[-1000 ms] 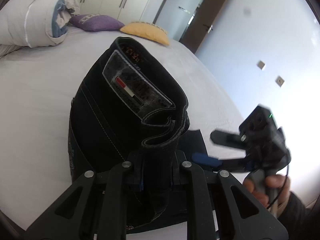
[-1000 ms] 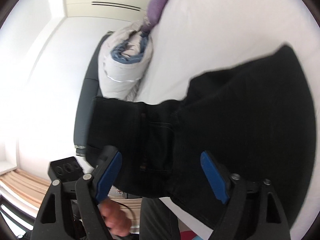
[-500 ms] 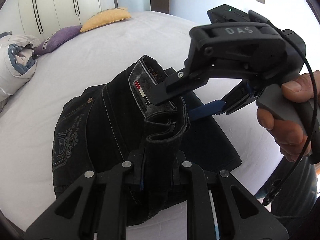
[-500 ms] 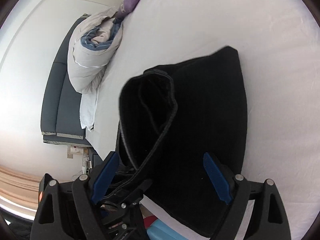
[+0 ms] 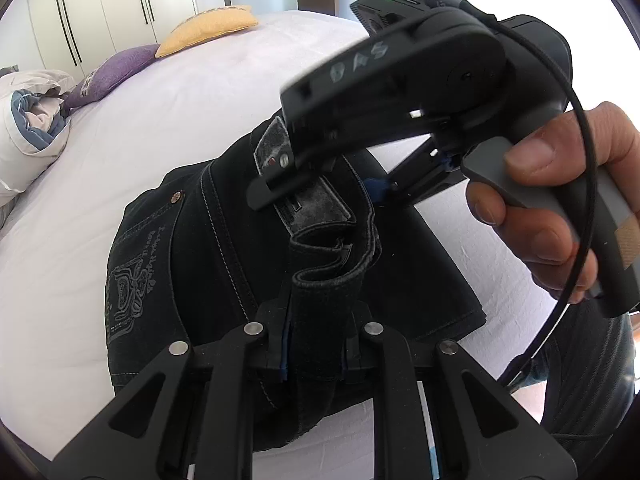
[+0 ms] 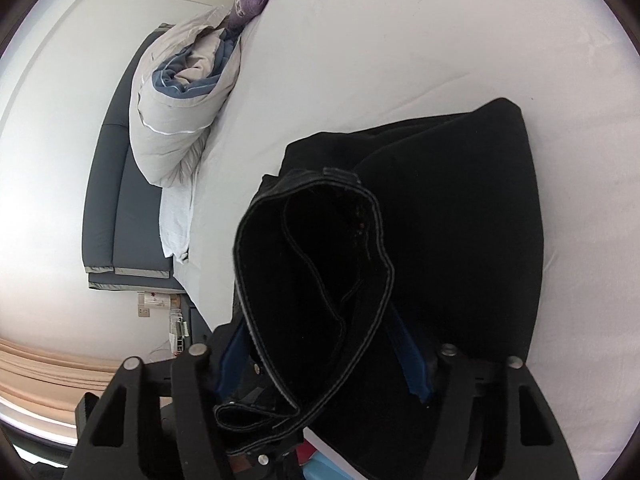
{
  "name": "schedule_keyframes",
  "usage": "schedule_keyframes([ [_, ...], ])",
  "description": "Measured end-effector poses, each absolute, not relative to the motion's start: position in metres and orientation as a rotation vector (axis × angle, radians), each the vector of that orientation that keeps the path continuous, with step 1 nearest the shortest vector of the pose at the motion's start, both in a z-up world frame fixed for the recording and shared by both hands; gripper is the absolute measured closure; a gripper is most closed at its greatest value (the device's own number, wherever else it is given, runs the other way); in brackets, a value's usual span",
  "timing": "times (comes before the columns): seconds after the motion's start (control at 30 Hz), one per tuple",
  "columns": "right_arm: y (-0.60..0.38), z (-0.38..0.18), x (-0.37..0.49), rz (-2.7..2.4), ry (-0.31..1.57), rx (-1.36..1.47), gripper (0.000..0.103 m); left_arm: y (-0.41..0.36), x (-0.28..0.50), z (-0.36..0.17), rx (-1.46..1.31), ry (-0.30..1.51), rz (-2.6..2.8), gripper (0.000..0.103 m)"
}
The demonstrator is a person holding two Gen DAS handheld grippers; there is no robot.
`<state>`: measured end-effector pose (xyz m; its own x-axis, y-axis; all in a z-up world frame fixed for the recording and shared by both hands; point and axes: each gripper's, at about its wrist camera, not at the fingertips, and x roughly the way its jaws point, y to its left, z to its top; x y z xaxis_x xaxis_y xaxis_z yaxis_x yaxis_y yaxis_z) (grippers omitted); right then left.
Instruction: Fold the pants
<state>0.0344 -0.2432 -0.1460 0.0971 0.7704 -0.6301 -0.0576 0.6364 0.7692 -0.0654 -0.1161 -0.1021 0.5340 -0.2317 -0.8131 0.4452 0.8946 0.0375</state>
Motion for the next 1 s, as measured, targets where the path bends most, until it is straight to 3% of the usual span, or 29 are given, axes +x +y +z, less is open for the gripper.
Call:
schedule_keyframes([
  [0.1,-0.242,-0.144,0.033,0.686,1.310,0.611,0.071,-0.115,-0.067,-0.100,0.252,0.926,-0.410,0.088],
  [0.2,-0.242,-0.139,0.030,0.683,1.278,0.562,0.080,-0.119,-0.068,-0.098,0.263,0.923,-0.414,0.088],
  [0.5,-0.270,-0.138,0.021,0.685,1.226,0.582,0.082,-0.143,-0.070,-0.096,0.300,0.910,-0.453,0.088],
  [0.87,-0.299,-0.168,0.022,0.635,1.235,0.637,0.083,-0.160,-0.061,-0.134,0.280,0.964,-0.450,0.087],
  [0.97,-0.301,-0.171,0.024,0.643,1.229,0.643,0.084,-0.157,-0.059,-0.133,0.244,0.968,-0.457,0.078],
  [1.0,-0.303,-0.173,0.025,0.647,1.231,0.649,0.085,-0.155,-0.058,-0.132,0.225,0.977,-0.474,0.071],
])
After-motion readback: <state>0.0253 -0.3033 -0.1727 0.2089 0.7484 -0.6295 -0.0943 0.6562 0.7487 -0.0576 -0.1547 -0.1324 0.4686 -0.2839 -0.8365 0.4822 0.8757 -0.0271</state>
